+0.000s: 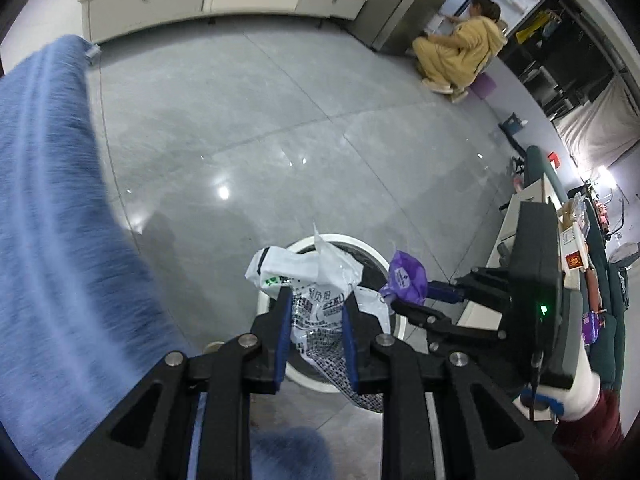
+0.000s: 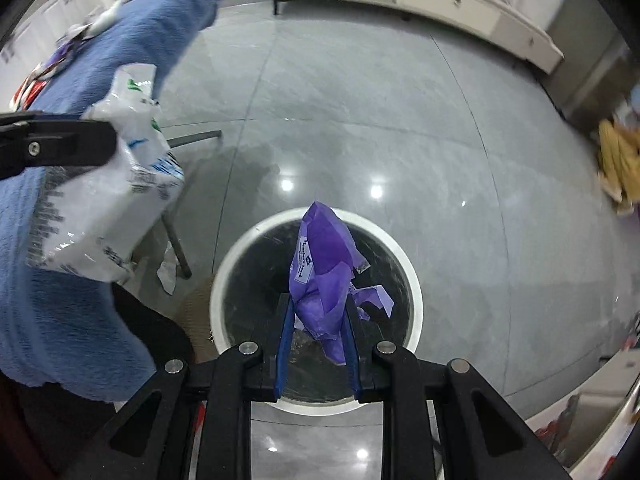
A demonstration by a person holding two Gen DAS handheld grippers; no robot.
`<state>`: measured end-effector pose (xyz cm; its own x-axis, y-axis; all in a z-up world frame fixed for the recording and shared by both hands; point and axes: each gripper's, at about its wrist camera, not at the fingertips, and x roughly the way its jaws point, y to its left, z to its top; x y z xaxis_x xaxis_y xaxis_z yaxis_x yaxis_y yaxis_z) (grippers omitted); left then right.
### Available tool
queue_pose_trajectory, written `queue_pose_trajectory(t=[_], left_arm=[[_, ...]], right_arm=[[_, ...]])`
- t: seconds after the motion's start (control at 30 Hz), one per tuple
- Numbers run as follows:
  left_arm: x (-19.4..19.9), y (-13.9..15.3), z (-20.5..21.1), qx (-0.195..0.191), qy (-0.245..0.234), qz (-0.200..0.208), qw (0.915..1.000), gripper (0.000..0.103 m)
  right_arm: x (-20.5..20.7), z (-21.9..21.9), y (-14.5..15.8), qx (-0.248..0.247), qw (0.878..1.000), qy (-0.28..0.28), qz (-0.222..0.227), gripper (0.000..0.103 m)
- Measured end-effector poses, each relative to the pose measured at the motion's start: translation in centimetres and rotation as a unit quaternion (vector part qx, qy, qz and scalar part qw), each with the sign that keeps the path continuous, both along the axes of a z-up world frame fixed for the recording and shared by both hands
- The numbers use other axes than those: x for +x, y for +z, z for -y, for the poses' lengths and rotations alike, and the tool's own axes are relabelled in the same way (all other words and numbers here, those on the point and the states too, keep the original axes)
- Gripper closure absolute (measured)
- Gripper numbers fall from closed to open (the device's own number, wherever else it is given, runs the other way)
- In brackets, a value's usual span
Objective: Collect trash
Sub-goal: 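Carry the white bag and purple glove over the trash bin, then open both tools to drop the white bag and glove into the bin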
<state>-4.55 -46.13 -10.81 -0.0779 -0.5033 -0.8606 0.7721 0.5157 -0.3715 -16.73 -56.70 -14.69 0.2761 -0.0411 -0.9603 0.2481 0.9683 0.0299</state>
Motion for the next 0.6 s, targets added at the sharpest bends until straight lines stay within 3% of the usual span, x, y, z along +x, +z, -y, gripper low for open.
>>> queue_pose_trajectory(t=[0.23,0.3,0.37,0.4,0.6], left_arm=[[-1.4,-3.1,4.2,0.03,-0.008,-0.024,0.9992,0.076],[-1.1,-3.8,4.6,0.034,-0.006,-0.033,0.9989,0.062],[-1.1,-4.5,4.8,0.036,-0.001,-0.04,0.9985,0.048],[-1.3,-4.9,5.0,0.037,0.001,-0.041,0.9985,0.047],[-1.3,-5.2,4.7,0.038,0.007,-0.057,0.9976,0.047]], right_arm=[[-1.1,2.0,-2.7,0.022,0.999,-0.029,-0.009,0.08],[-1.4,2.5,-3.4,0.024,0.999,-0.032,-0.015,0.078],[-1.3,3.0,-4.1,0.022,0.999,-0.035,-0.02,0.068],[-1.3,3.2,-4.2,0.021,0.999,-0.036,-0.022,0.064],[-1.9,3.4,-4.3,0.015,0.999,-0.042,-0.027,0.063]])
